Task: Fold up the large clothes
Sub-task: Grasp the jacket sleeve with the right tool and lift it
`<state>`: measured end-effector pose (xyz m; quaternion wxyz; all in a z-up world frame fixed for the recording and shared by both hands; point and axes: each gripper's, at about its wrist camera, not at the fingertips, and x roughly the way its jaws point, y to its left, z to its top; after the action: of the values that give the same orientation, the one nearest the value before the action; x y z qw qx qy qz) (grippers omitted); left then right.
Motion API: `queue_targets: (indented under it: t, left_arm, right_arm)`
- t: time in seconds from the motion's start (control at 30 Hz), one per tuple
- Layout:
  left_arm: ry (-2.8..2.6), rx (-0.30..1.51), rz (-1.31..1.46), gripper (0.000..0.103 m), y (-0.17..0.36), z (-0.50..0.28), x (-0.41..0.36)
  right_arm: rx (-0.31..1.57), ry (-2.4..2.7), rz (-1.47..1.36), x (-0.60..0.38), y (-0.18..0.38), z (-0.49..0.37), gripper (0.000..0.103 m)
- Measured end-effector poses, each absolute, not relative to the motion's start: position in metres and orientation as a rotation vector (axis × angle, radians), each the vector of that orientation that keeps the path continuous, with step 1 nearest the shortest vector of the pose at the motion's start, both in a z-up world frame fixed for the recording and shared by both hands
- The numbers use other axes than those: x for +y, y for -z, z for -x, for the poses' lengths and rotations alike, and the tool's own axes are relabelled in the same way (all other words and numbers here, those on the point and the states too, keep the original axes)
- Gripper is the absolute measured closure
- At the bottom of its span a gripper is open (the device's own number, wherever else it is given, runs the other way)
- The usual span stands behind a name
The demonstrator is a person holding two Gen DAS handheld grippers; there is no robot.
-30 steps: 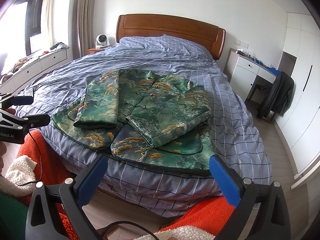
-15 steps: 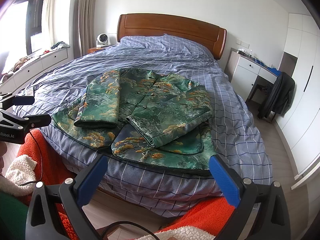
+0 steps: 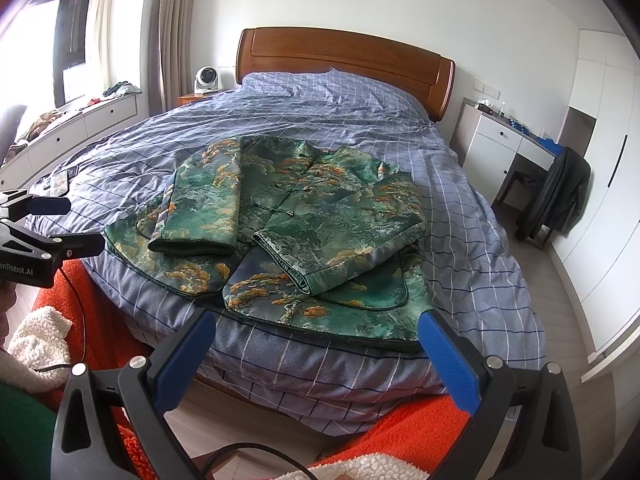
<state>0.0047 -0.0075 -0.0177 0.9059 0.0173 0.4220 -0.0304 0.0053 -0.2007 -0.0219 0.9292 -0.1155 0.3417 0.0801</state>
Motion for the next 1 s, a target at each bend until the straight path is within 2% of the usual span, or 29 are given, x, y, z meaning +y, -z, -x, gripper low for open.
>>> queue_targets:
  t: [0.23, 0.53, 0.77, 1.0]
  left_arm:
    - [0.063, 0.852, -0.016, 0.000, 0.016, -0.006, 0.001]
    - [-0.033, 0.699, -0.090, 0.000, -0.005, -0.025, 0.017]
    - [-0.047, 0.737, 0.035, 0.000, 0.010, -0.036, 0.023]
    - [-0.064, 0.797, 0.026, 0.000, 0.033, -0.036, 0.022]
  right_arm:
    - [0.666, -0.157, 0.257, -0.198, 0.022, -0.006, 0.000]
    - [0.573, -0.157, 0.305, -0.198, 0.007, -0.021, 0.000]
    - [0.464, -0.177, 0.259, -0.196, -0.005, -0.036, 0.000]
    - [0.589, -0.244, 0.279, -0.194, 0.021, -0.055, 0.000]
